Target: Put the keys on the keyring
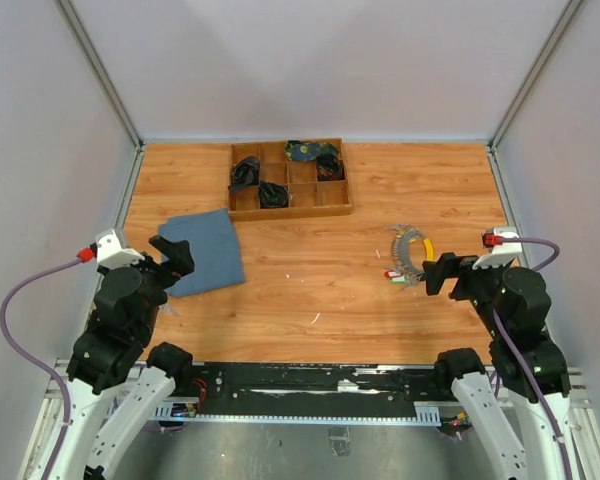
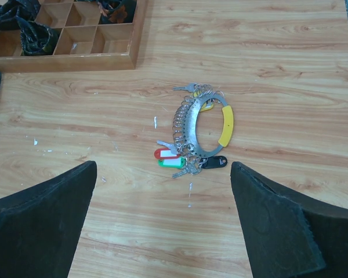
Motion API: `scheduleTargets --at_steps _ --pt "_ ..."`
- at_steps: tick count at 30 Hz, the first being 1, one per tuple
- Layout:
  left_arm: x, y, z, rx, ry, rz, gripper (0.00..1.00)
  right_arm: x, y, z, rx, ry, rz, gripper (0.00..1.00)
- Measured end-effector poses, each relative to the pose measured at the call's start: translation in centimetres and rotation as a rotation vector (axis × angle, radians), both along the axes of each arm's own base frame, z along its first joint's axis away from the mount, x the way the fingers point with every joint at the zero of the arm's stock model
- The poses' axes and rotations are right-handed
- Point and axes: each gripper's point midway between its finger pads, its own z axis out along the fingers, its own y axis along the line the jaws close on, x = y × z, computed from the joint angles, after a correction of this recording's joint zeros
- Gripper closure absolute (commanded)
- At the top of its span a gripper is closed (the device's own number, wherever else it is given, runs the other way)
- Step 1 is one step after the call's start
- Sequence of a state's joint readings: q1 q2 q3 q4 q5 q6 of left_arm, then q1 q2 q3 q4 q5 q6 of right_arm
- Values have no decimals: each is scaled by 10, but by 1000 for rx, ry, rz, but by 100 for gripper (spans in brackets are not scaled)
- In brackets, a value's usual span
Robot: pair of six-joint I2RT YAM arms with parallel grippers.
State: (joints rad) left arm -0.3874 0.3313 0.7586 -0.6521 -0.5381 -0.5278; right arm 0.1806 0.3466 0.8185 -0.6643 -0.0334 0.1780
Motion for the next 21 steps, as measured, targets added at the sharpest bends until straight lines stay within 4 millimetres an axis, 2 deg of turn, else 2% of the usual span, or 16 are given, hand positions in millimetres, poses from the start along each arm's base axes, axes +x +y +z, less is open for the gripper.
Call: scheduleTargets --at_steps 13,21 --pt "9 0 -11 22 56 20 0 6 3 -23 -13 71 11 2" --pt "15 -3 -19 23 98 27 0 7 -1 -23 -20 68 -13 2"
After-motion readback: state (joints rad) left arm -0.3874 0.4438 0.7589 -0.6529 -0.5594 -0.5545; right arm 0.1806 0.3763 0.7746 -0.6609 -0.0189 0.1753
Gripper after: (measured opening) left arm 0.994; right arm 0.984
